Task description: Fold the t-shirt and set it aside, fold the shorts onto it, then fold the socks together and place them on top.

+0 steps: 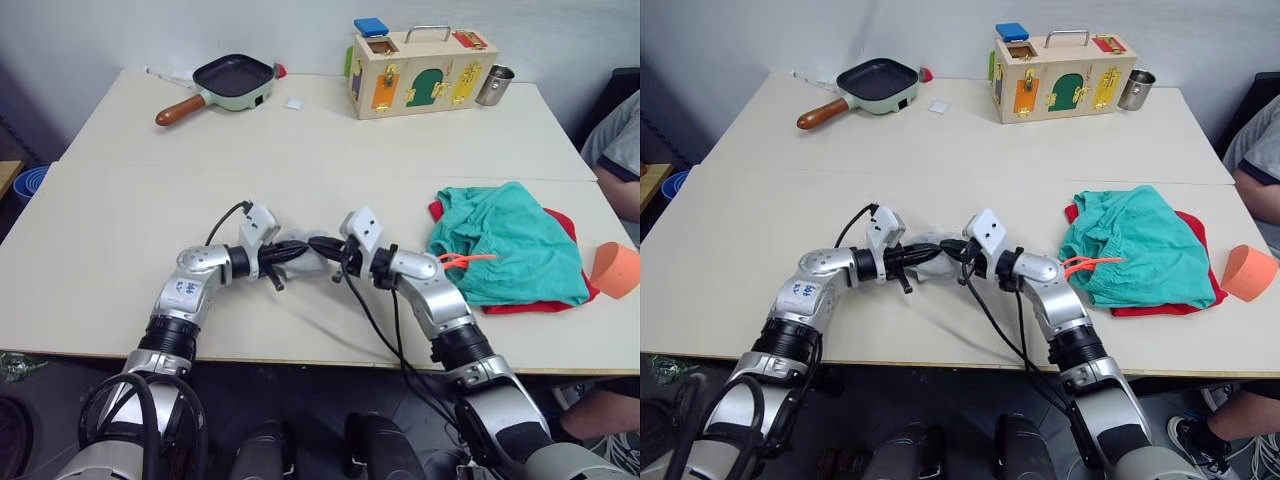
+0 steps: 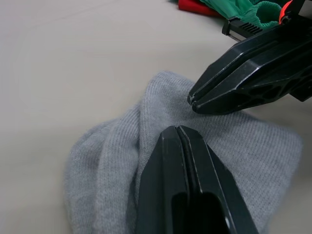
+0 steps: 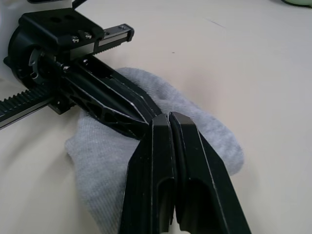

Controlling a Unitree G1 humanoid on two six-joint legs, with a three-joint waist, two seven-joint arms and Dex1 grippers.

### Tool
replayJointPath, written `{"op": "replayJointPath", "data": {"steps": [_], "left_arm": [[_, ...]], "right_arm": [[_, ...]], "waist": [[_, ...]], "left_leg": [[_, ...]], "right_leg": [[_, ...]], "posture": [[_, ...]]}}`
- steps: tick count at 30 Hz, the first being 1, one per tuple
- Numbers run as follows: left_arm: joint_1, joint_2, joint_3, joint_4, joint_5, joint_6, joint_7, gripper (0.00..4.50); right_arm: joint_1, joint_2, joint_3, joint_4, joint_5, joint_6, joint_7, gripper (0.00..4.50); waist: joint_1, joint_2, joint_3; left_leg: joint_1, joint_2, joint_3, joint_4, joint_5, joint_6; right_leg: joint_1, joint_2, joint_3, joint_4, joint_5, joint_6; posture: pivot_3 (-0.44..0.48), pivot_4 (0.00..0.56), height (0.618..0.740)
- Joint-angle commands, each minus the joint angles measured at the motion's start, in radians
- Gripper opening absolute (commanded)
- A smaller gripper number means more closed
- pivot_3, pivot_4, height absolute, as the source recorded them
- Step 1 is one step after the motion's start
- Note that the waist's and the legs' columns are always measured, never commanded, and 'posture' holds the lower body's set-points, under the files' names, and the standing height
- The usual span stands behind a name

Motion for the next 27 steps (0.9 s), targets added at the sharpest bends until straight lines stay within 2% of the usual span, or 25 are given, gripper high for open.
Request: {"op": "replayJointPath", "data": {"steps": [1,5,8,13,16,18,21,22,24,27], "left_arm": [[0.042,0.004,0.018,0.029,0.016,0.016,0.024,0.0],[0.043,0.001,0.025,0.033,0.017,0.02,0.029,0.0],[0.045,-0.004,0.039,0.031,0.007,0.028,0.034,0.0],[0.061,-0.007,0.046,0.005,-0.004,0.015,0.017,0.0],[0.071,-0.008,0.048,-0.009,-0.008,-0.017,-0.004,0.0],[0.072,-0.01,0.051,-0.012,-0.009,-0.042,-0.013,0.0],[0.069,-0.01,0.058,-0.011,-0.008,-0.071,-0.013,0.0],[0.068,-0.009,0.059,-0.009,-0.007,-0.076,-0.013,0.0],[0.066,-0.004,0.06,0.0,-0.002,-0.091,-0.016,0.0],[0.064,0.001,0.062,0.01,-0.001,-0.119,-0.03,0.0]], "right_arm": [[0.018,-0.005,0.016,0.012,-0.04,-0.023,-0.014,0.05],[0.023,-0.028,0.036,0.059,-0.095,-0.069,-0.019,0.05],[0.023,-0.062,-0.021,0.057,-0.068,-0.036,-0.028,0.05],[0.034,-0.093,-0.074,-0.013,0.043,0.018,0.081,0.05],[0.018,-0.097,-0.125,-0.064,0.137,0.147,0.115,0.05],[-0.016,-0.112,-0.157,-0.092,0.238,0.416,0.122,0.05],[-0.084,-0.158,-0.142,-0.095,0.335,0.778,0.162,0.61],[-0.095,-0.164,-0.133,-0.096,0.339,0.808,0.169,0.96],[-0.147,-0.129,-0.178,-0.036,0.342,0.881,0.073,1.65],[-0.206,-0.101,-0.18,0.018,0.347,0.963,0.047,2.65]], "waist": [[-0.001,0.0,0.0],[-0.003,0.0,0.0],[-0.002,0.0,0.0],[-0.002,0.0,0.0],[-0.005,0.0,0.0],[-0.004,0.0,0.0],[-0.002,0.0,0.0],[0.0,0.0,0.0],[0.001,0.0,0.0],[0.0,0.0,0.0]], "left_leg": [[0.0,0.0,0.0,0.0,0.0,0.0],[0.001,0.0,0.0,0.0,0.0,0.0],[0.003,0.0,0.0,0.0,0.0,0.0],[0.003,0.0,0.0,0.001,0.0,0.0],[0.003,0.0,0.0,0.0,0.001,0.0],[0.003,0.0,0.0,0.001,0.001,0.0],[0.002,0.0,-0.001,0.001,0.001,0.001],[0.002,0.0,-0.002,0.001,0.001,0.001],[0.001,0.0,-0.003,0.001,0.0,0.001],[0.0,-0.001,-0.003,0.001,0.0,0.001]], "right_leg": [[0.0,0.0,0.0,0.0,0.0,0.0],[0.001,0.0,0.0,0.001,0.0,0.0],[0.002,0.0,0.0,0.002,0.0,0.0],[0.002,-0.001,0.001,0.002,0.0,0.0],[0.001,-0.001,0.0,0.003,0.0,0.0],[0.001,-0.001,0.0,0.003,0.0,0.0],[0.001,-0.002,0.0,0.003,0.0,0.0],[0.001,-0.003,0.0,0.003,0.0,0.0],[0.001,-0.003,-0.001,0.003,0.0,-0.001],[0.0,-0.003,-0.001,0.003,0.0,-0.001]], "posture": [[0.0,0.15,0.74],[0.0,0.15,0.74],[0.0,0.15,0.74],[0.0,0.15,0.74],[0.0,0.15,0.74],[0.0,0.15,0.74],[0.0,0.15,0.74],[0.0,0.15,0.74],[0.0,0.15,0.74],[0.0,0.15,0.74]]}}
